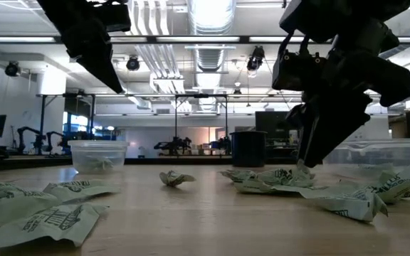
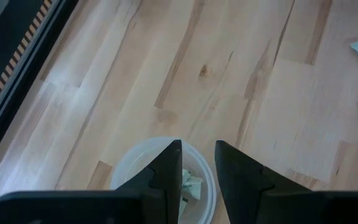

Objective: Pick and place items into bin
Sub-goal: Put the white sweetener packet into the right transparent bin

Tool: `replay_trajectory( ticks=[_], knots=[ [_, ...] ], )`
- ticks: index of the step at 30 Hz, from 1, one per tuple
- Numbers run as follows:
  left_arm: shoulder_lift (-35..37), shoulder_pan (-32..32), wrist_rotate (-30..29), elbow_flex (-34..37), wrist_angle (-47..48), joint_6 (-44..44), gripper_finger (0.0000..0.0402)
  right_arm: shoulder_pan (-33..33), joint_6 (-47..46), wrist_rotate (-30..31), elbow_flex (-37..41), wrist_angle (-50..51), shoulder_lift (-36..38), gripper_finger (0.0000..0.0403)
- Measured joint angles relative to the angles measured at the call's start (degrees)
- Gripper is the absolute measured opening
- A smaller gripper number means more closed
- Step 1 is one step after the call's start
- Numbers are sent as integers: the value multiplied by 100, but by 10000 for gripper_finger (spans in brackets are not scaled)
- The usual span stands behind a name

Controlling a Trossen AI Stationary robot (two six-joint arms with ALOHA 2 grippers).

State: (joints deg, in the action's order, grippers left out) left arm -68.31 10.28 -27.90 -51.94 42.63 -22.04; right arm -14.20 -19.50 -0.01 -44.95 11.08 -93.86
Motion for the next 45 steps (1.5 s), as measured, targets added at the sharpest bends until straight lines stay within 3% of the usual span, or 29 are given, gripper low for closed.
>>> replay_trajectory(
  ticks=[14,33,45],
  knots=[
    [0,0,-36,0,-12,4,80,0,20,0,0,67,0,11],
    [0,-1,-46,2,-13,38,80,-2,181,41,-395,78,70,8],
    [0,-2,-77,7,-16,46,80,155,405,870,-1090,2235,837,8]
  ],
)
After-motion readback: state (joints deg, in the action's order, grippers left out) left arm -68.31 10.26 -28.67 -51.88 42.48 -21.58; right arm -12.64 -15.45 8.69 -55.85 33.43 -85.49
